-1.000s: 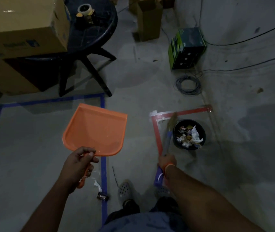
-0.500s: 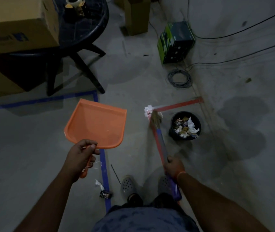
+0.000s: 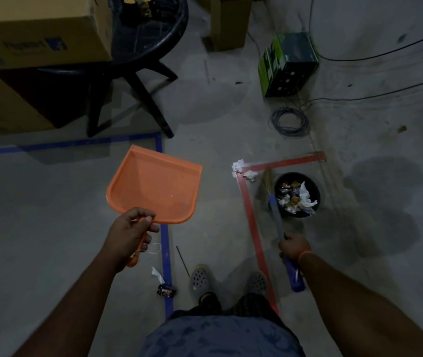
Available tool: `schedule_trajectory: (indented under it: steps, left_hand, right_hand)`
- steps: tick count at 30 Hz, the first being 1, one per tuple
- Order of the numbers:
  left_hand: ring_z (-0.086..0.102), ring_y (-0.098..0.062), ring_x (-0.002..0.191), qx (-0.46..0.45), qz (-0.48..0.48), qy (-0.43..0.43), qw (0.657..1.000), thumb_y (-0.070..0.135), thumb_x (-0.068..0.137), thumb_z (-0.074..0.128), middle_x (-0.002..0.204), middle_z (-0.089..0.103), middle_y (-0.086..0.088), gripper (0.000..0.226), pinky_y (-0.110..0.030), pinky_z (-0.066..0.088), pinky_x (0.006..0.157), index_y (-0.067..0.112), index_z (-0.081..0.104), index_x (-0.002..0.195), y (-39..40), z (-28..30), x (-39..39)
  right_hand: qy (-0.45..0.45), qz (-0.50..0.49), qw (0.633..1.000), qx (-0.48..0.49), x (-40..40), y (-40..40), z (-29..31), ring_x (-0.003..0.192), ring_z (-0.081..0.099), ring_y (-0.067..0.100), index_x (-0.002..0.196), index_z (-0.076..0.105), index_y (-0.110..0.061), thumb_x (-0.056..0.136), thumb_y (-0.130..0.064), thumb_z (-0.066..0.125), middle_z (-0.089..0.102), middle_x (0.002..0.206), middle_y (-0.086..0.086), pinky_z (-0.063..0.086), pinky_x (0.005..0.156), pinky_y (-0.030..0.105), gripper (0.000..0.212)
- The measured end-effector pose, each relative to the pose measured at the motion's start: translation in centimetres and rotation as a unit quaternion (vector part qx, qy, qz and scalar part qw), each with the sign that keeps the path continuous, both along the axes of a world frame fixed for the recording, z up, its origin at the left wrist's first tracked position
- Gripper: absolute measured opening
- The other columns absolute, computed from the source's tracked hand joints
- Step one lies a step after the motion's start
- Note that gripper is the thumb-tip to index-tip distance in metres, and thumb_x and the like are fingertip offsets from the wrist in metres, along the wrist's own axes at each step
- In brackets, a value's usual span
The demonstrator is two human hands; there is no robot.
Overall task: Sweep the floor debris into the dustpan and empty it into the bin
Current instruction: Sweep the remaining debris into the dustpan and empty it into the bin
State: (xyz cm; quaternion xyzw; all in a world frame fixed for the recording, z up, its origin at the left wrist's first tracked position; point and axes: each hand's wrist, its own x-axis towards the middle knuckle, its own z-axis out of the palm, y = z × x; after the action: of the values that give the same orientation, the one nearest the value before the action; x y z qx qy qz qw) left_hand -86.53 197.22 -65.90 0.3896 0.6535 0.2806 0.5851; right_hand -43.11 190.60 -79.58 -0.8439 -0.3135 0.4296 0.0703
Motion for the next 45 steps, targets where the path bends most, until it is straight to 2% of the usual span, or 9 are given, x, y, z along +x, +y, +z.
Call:
schedule_trajectory:
  steps: [4, 7, 14, 21, 27, 36, 39, 42, 45]
  left_hand:
    - [0.054, -0.02, 0.057, 0.002, 0.012, 0.004, 1.0, 0.007, 0.105, 0.053, 0.086, 0.072, -0.02, 0.011, -0.03, 0.043, 0.051, 0.005, 0.064, 0.109, -0.8, 0.0, -0.2]
    - [0.053, -0.022, 0.057, 0.006, 0.023, 0.0, 1.0, 0.007, 0.104, 0.054, 0.085, 0.073, -0.02, 0.011, -0.029, 0.042, 0.051, 0.005, 0.064, 0.108, -1.4, 0.0, 0.6]
    - [0.053, -0.024, 0.06, 0.002, 0.028, -0.001, 1.0, 0.008, 0.104, 0.055, 0.087, 0.073, -0.022, 0.011, -0.03, 0.043, 0.052, 0.005, 0.064, 0.108, -2.3, -0.4, 3.7]
    - [0.055, -0.022, 0.058, 0.018, 0.069, 0.008, 0.997, 0.008, 0.104, 0.054, 0.086, 0.073, -0.018, 0.011, -0.029, 0.045, 0.05, 0.006, 0.064, 0.108, -3.6, 0.7, 7.6]
    - [0.053, -0.022, 0.057, 0.019, 0.115, 0.021, 0.993, 0.008, 0.104, 0.054, 0.088, 0.072, -0.021, 0.01, -0.03, 0.044, 0.05, 0.007, 0.064, 0.108, -5.6, 2.4, 11.1]
    - [0.055, -0.021, 0.056, 0.025, 0.201, 0.047, 0.978, 0.01, 0.105, 0.055, 0.087, 0.073, -0.018, 0.011, -0.031, 0.045, 0.05, 0.01, 0.066, 0.109, -11.7, 4.2, 14.1]
    - [0.056, -0.021, 0.057, 0.028, 0.237, 0.059, 0.969, 0.011, 0.105, 0.055, 0.087, 0.073, -0.018, 0.011, -0.031, 0.045, 0.05, 0.011, 0.066, 0.108, -13.8, 4.2, 14.4]
    - [0.056, -0.021, 0.057, 0.029, 0.272, 0.062, 0.96, 0.01, 0.104, 0.055, 0.088, 0.073, -0.02, 0.012, -0.03, 0.045, 0.049, 0.009, 0.066, 0.109, -16.0, 4.1, 14.4]
    - [0.055, -0.021, 0.057, 0.031, 0.305, 0.057, 0.95, 0.009, 0.104, 0.055, 0.089, 0.072, -0.023, 0.012, -0.03, 0.045, 0.049, 0.008, 0.065, 0.11, -18.4, 4.0, 14.2]
  right_hand:
    - [0.012, 0.115, 0.991, -0.07, 2.2, 1.3, 2.1, 0.062, 0.064, 0.033, 0.101, 0.063, 0.004, 0.084, -0.002, 0.057, 0.062, 0.084, 0.024, 0.052, 0.047, 0.032, 0.019]
    - [-0.024, 0.206, 0.973, -0.099, 3.7, -1.5, 2.8, 0.068, 0.067, 0.03, 0.111, 0.063, -0.005, 0.085, -0.009, 0.063, 0.064, 0.089, 0.016, 0.058, 0.055, 0.035, 0.027]
    - [-0.032, 0.258, 0.962, -0.088, 7.2, -7.7, 4.5, 0.051, 0.052, -0.001, 0.145, 0.042, -0.024, 0.087, -0.015, 0.065, 0.062, 0.095, -0.003, 0.04, 0.042, 0.009, 0.062]
    - [-0.042, 0.322, 0.945, -0.024, 10.2, -1.7, 5.0, 0.065, 0.056, 0.012, 0.146, 0.041, -0.021, 0.089, -0.017, 0.062, 0.059, 0.092, 0.002, 0.048, 0.063, 0.027, 0.061]
    - [-0.049, 0.344, 0.937, 0.017, 12.4, 6.7, 3.9, 0.06, 0.062, 0.023, 0.13, 0.057, -0.014, 0.084, -0.01, 0.062, 0.066, 0.084, 0.011, 0.053, 0.058, 0.031, 0.046]
    - [-0.038, 0.499, 0.865, -0.033, 8.5, 10.1, 0.7, 0.093, 0.068, 0.03, 0.13, 0.058, -0.018, 0.084, -0.018, 0.059, 0.069, 0.109, 0.014, 0.053, 0.08, 0.032, 0.046]
    - [0.011, 0.56, 0.827, -0.044, 6.7, 8.8, -0.4, 0.082, 0.067, 0.024, 0.144, 0.045, -0.023, 0.085, -0.02, 0.061, 0.067, 0.112, 0.011, 0.05, 0.069, 0.024, 0.061]
    - [0.05, 0.59, 0.805, -0.04, 5.8, 7.3, 0.4, 0.052, 0.052, 0.003, 0.147, 0.039, -0.024, 0.087, -0.012, 0.059, 0.064, 0.082, -0.003, 0.042, 0.05, 0.018, 0.063]
    - [0.054, 0.598, 0.799, -0.032, 6.0, 5.4, 0.7, 0.05, 0.051, 0.002, 0.146, 0.039, -0.029, 0.089, -0.014, 0.057, 0.059, 0.074, -0.007, 0.041, 0.044, 0.011, 0.061]
